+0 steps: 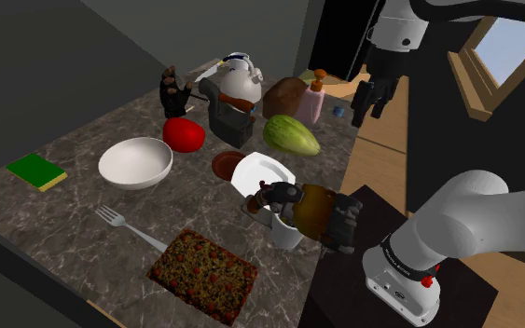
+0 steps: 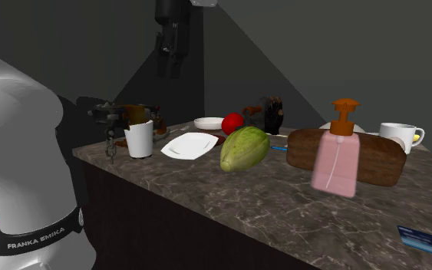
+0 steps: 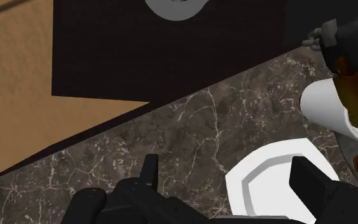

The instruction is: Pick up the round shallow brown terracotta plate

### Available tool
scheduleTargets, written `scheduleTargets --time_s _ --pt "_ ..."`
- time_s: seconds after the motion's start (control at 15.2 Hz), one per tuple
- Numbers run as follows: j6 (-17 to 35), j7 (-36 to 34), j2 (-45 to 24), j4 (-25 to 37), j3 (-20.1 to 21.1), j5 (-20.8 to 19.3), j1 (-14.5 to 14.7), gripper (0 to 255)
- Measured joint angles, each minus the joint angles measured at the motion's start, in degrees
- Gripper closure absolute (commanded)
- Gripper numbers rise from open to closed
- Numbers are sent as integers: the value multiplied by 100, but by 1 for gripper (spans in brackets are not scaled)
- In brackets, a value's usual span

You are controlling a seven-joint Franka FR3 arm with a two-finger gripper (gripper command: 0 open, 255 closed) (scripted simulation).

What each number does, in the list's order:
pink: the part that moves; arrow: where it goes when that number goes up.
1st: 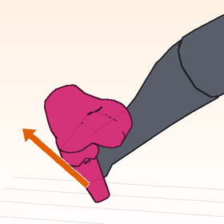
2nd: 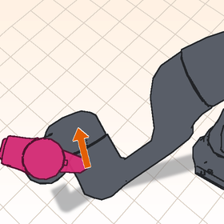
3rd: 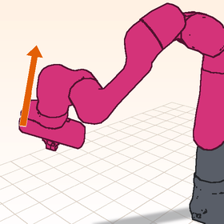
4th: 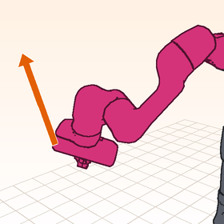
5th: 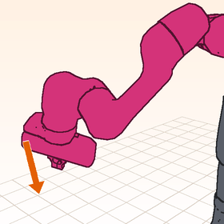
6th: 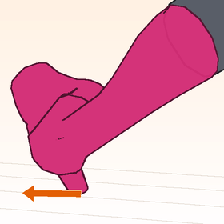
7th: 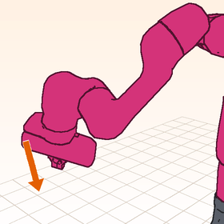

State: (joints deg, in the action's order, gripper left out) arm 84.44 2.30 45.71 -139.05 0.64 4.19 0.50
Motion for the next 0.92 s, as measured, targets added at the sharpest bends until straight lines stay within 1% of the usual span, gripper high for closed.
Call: scheduleTargets --time_s 0.07,0.13,0.26,0.53,0.73,0.92 --pt "0 0 0 0 0 0 0 0" --pt "40 -99 -33 17 90 23 9 0" --pt "273 -445 -184 2 396 94 34 0" --pt "743 -1337 -590 80 1160 211 75 0" --pt "1070 -2022 -1015 240 1711 177 45 0" --pt "1387 -2777 -1655 564 2292 13 -55 0"
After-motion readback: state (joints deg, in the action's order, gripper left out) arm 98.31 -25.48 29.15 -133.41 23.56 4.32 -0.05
